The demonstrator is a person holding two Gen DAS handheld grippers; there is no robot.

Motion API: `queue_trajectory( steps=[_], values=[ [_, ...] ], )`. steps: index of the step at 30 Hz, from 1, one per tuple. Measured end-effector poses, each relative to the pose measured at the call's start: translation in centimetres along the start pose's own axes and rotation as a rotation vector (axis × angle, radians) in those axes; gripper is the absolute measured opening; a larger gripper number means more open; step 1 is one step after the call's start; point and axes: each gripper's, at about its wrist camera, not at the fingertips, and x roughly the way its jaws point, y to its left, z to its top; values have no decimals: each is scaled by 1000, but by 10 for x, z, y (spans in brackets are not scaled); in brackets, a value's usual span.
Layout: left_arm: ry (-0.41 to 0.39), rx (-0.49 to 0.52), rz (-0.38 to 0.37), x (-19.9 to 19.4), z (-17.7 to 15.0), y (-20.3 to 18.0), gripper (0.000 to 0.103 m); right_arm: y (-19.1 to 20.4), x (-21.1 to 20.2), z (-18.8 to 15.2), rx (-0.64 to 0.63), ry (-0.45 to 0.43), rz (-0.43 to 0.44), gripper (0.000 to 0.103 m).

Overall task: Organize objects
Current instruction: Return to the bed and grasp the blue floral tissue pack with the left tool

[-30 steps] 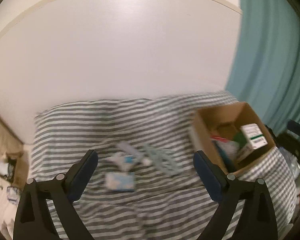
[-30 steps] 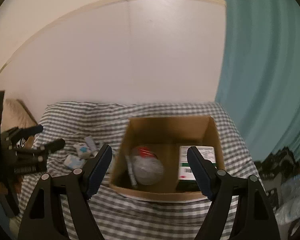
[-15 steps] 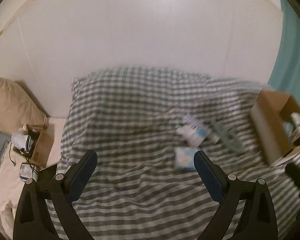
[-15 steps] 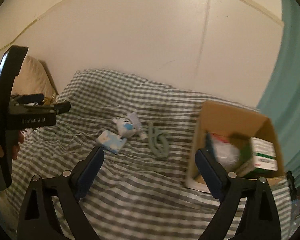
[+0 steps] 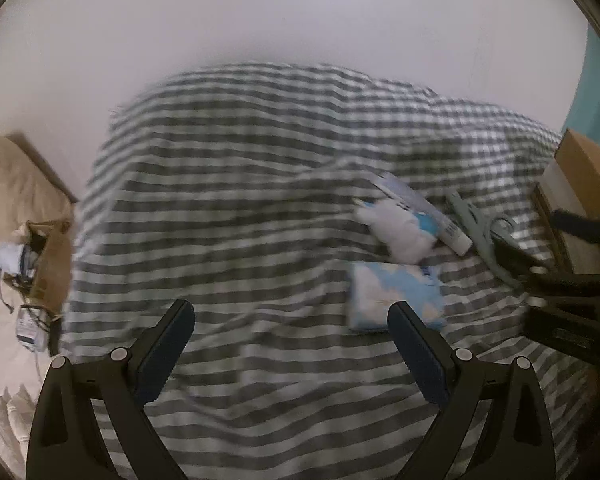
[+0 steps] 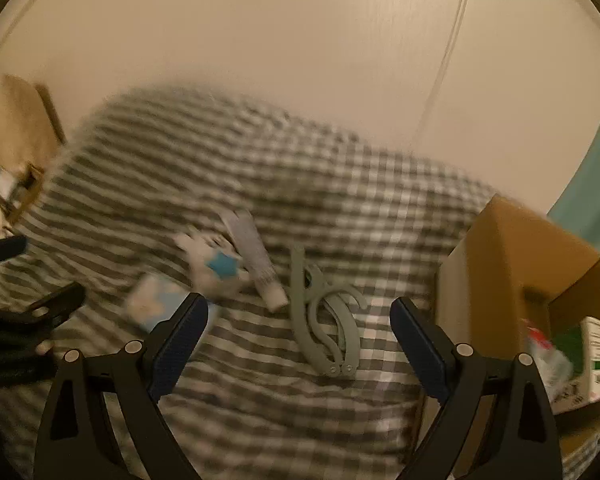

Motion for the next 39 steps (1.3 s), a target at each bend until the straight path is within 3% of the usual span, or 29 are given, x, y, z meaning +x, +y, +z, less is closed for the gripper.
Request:
queue_trajectory(
  steps=[4,8,11,18,21,25,27,39],
  values=[
    [50,57,-34,21,2,-31,100,-14,36,-4,40,100,42,85],
    [109,132,-48,44,0,-56,100,-18,38,-6,44,101,51,84],
    [142,114,-89,59,4,-60,100,-20,42,-6,51,106,59,82],
    [139,110,-160,72,12,-63,99,-28,44,-8,86,111,79,75],
    [147,133,-169,75,10,-68,93,-31,48,-6,90,124,76,73],
    [136,76,-202,74,8,-55,80,-35,59,-9,103,176,90,73],
    [119,43,-231,67,6,-47,80,-37,65,-11,116,196,101,73],
    [34,-106,-220,23,2,-2,79,-31,88,-13,70,246,58,73]
  ],
)
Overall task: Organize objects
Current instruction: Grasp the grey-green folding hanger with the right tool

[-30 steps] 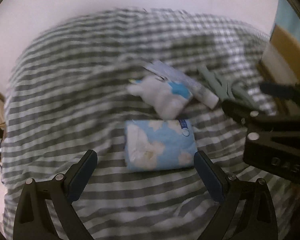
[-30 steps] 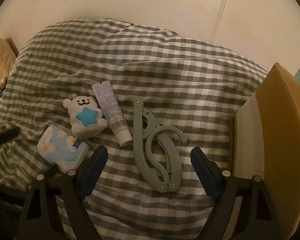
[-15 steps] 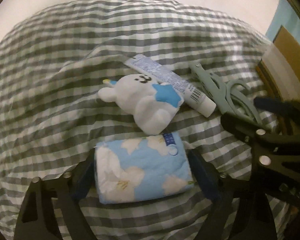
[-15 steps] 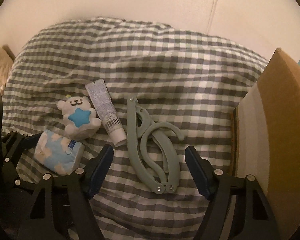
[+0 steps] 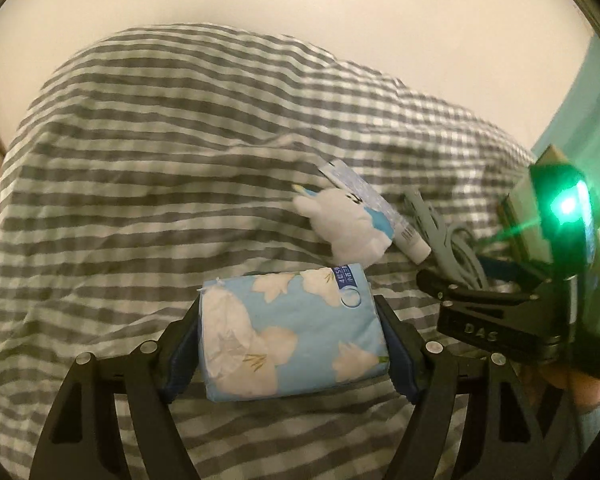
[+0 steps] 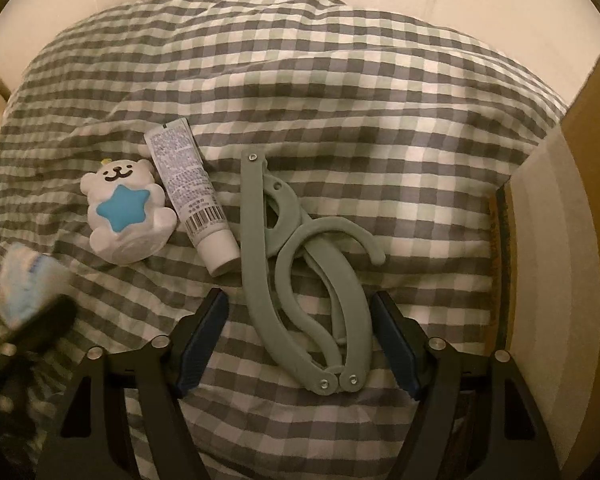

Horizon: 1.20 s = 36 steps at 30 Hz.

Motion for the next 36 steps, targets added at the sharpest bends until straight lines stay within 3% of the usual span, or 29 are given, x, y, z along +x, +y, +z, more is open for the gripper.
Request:
queue_trajectory(
  steps=[4,12,14,25,36],
  values=[
    [1,-18,5,-10,-5,12,79,9,-6,-4,-38,-26,-35,55],
    [-15,-28,23,-40,-19,11,79,26,-51,-12,-65,-102,-11,51],
    [-27,-34,23,-49,-22,11,79,32,-67,-15,-86,-123,-4,11],
    [-82,-20,16,-115,-34,-1,79,42,-150,-47,-134,-195,31,8],
    [-170,86,-26,-178,-21,-71,79,-11,-298,-64,-106,-420,29,8]
  ],
)
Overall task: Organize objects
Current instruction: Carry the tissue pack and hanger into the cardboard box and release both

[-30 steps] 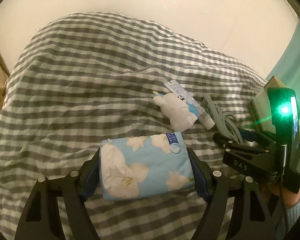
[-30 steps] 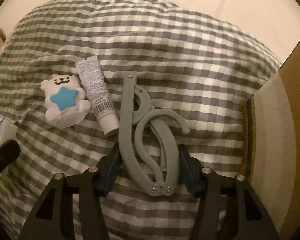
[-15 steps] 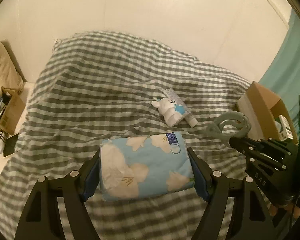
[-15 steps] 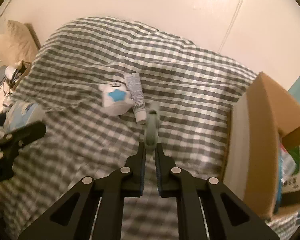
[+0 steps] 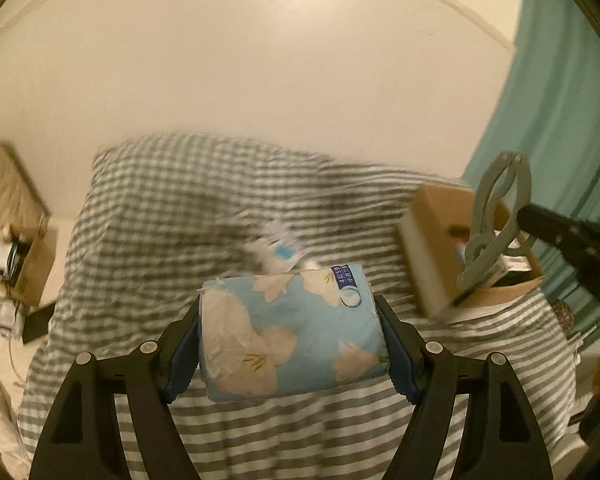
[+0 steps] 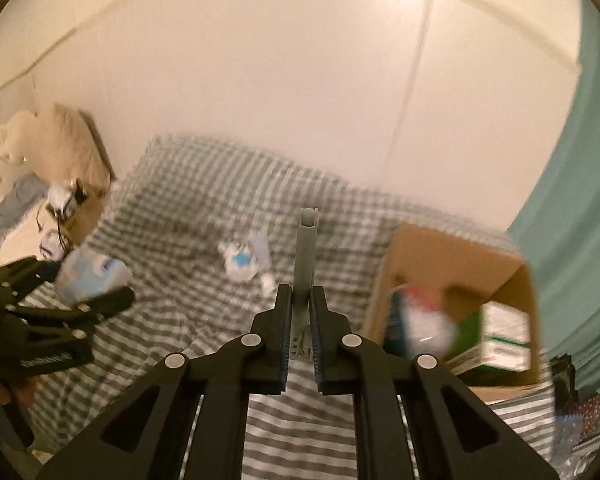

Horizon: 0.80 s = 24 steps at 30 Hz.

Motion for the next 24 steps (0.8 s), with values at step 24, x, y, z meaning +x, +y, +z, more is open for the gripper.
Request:
queue_trajectory(
  steps=[24],
  values=[
    [20,267,-115,131,83,-226,79,-208,36,-2,195,-60,-63,8]
  ],
)
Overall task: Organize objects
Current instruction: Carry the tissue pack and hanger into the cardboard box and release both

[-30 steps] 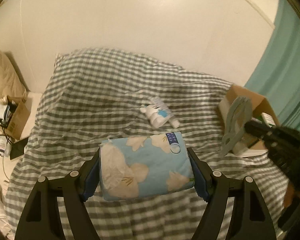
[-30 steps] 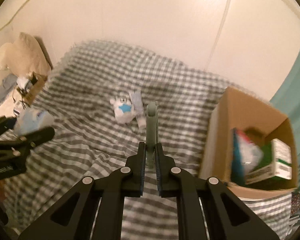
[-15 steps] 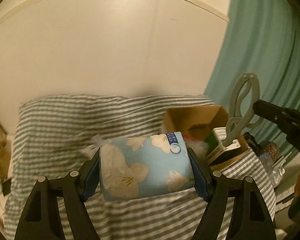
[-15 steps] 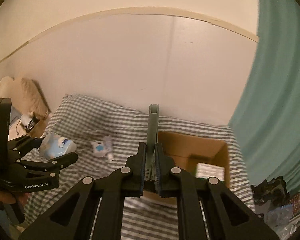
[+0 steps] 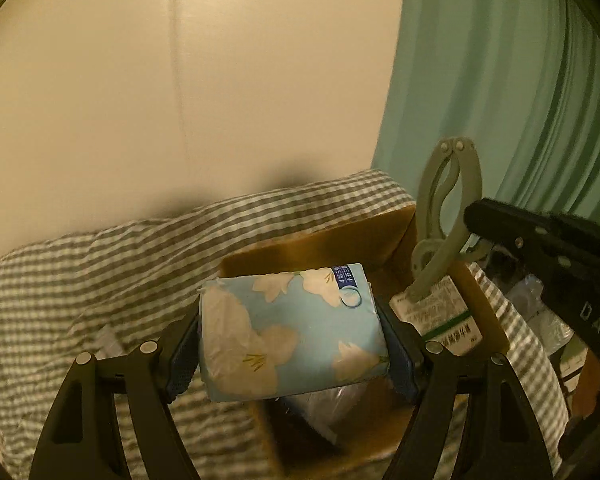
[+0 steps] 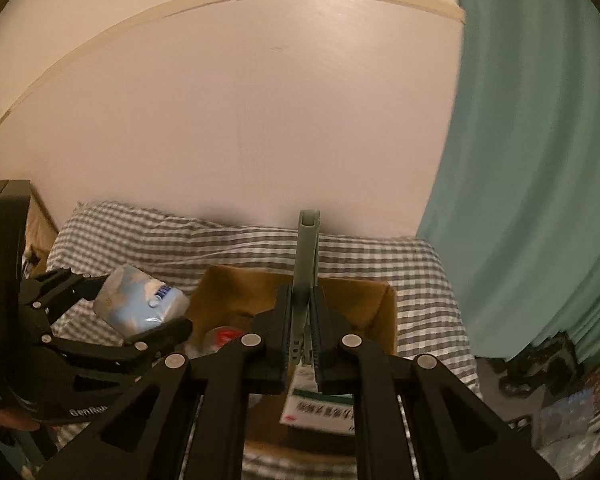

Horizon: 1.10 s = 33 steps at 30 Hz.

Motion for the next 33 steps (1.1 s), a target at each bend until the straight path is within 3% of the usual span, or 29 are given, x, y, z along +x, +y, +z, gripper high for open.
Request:
queue_trajectory(
  steps=[7,12,18,21,24,25,27,28,29,33],
  values=[
    [41,37,12,44,6,-13,79,-25,22,-2,64,-39,40,8],
    [59,36,10,52,1,-11,79,-36,26,-1,133,-85,56,8],
    [83,23,24,59,-3,-5,80,-30,27,-3,118,-104,63,8],
    [101,31,31,61,-2,-5,85,-29,35,-5,117,-60,51,9],
    [87,54,77,55,-2,-4,97,-29,34,-4,119,-59,39,9],
    [80,59,90,52,-2,-4,98,-29,31,-3,121,-63,38,11],
    [79,54,93,47,0,-1,98,-30,26,-1,127,-70,33,33],
    [79,47,88,42,1,1,98,-31,20,-1,136,-82,25,50],
    [72,38,83,36,1,4,98,-32,15,-1,146,-97,21,54],
    [36,2,73,3,3,20,98,-30,-9,3,176,-113,18,54]
  ],
)
